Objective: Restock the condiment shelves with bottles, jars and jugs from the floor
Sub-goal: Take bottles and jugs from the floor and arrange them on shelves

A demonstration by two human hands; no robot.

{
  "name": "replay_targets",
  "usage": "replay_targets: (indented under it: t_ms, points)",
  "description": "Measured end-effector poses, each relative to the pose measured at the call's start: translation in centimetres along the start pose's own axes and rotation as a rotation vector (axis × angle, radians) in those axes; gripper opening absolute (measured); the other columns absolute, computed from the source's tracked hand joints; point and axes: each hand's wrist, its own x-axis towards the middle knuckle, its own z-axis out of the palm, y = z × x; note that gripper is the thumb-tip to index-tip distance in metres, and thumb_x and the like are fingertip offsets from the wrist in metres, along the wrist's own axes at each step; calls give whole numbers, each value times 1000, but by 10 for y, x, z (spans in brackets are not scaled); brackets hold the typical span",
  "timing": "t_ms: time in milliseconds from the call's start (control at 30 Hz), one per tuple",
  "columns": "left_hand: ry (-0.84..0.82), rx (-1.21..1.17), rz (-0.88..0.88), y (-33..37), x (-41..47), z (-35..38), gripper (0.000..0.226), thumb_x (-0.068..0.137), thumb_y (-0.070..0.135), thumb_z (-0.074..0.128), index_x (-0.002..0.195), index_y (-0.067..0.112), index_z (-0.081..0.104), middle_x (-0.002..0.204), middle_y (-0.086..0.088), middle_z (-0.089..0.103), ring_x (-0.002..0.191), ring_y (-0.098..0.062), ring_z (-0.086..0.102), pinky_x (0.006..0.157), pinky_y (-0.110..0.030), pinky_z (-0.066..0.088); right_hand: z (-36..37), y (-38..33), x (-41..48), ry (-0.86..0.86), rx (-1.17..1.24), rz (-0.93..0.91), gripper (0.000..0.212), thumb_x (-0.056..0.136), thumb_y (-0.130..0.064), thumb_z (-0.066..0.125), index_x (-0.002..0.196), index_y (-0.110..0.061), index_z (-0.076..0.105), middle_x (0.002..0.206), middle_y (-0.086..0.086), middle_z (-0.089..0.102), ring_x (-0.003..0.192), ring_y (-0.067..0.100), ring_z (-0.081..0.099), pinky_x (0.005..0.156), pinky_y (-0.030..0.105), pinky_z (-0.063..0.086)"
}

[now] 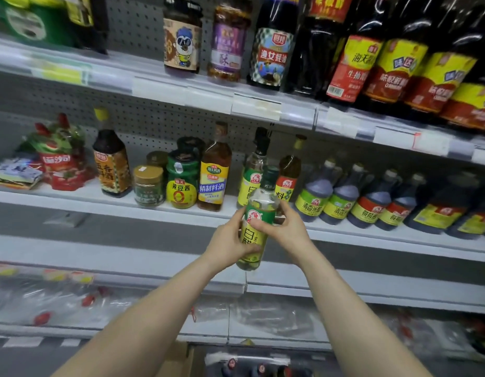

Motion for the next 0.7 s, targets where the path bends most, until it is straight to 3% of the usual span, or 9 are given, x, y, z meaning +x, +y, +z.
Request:
replay_targets:
  t_ms: [133, 200, 367, 567, 700]
  points:
    - [56, -5, 23, -1, 19, 1, 99, 59, 40, 81, 146, 36, 34, 116, 6, 71, 104, -17, 67, 90, -38, 55, 16, -1, 10, 129, -253, 33, 63, 67, -28, 91, 115, -22, 51, 119, 4, 67, 108, 22, 64, 92, 43, 54]
    - [79, 9, 37, -2, 29, -1, 99, 58, 43, 81, 146, 37, 35, 114, 7, 71, 101, -16, 67, 86, -33, 55, 19, -3, 19, 159, -256, 31, 62, 68, -26, 91, 117, -19, 54, 120, 5, 68, 109, 23, 64, 92, 41, 53]
    - [-17, -25, 72, -5, 58, -16, 103, 71, 10, 85, 153, 31, 27, 130, -1, 64, 114, -20, 63, 97, -46, 52, 16, -11, 45, 177, -252, 10, 63, 67, -21, 92, 119, -16, 55, 119, 3, 68, 101, 15, 62, 84, 32, 50]
    - [-65, -23, 95, -14, 81, -26, 101, 76, -6, 76, 153, 36, 25, 133, 15, 48, 125, -19, 57, 105, -45, 48, 16, -9, 63, 170, -158, 3, 63, 68, -13, 91, 117, -22, 50, 108, -8, 61, 96, 9, 59, 69, 11, 42]
    - [-45, -12, 108, -20, 89, -24, 100, 78, -6, 74, 147, 44, 23, 132, 14, 49, 123, -19, 58, 104, -45, 49, 20, 1, 71, 180, -122, 6, 70, 68, -8, 90, 127, -15, 53, 120, 1, 66, 105, 15, 62, 84, 24, 49]
